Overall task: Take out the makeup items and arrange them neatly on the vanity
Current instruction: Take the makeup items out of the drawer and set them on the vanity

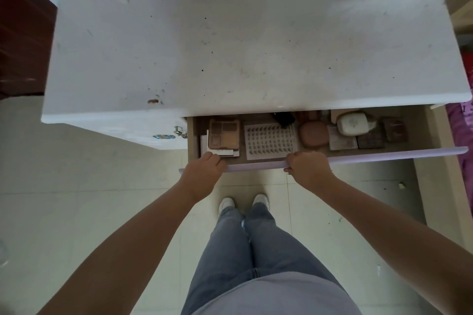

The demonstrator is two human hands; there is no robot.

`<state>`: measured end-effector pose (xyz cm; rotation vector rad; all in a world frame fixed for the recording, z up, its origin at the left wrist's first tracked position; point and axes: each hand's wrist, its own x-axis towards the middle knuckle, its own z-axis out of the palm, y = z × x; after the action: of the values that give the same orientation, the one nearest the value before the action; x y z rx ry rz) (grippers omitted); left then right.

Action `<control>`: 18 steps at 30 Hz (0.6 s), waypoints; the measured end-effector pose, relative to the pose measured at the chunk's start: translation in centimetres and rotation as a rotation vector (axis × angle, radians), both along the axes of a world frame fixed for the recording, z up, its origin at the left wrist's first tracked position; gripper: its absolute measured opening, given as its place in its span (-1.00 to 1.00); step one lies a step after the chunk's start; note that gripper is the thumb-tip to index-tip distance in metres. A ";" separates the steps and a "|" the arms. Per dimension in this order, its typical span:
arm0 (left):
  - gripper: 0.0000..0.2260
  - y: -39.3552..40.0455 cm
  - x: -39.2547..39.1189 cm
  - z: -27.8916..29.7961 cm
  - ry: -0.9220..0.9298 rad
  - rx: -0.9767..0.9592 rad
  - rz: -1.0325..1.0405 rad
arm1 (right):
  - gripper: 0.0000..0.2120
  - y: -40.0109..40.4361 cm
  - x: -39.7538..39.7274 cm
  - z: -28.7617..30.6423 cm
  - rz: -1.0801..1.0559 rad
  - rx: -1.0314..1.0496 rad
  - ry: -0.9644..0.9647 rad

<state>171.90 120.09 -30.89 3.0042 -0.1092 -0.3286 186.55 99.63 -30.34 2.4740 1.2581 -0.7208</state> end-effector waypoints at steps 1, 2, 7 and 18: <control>-0.62 -0.2 -0.2 -0.1 0.013 -0.005 -0.001 | -0.69 -0.2 -0.2 -0.2 -0.003 0.000 0.009; -0.62 -0.3 -0.3 -0.2 0.027 -0.007 0.004 | -0.68 -0.2 -0.3 -0.3 -0.013 0.002 0.018; -0.61 -0.5 -0.2 0.2 0.082 -0.012 -0.007 | -0.69 -0.4 -0.4 -1.0 0.035 -0.023 -0.010; -0.62 -1.4 -1.0 -1.9 0.168 -0.025 0.071 | -0.62 -1.4 -1.5 -3.9 0.004 0.085 -0.117</control>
<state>170.92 118.68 -32.81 2.9319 0.0084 -0.5651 185.04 98.26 -34.22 2.5391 1.2745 -0.5237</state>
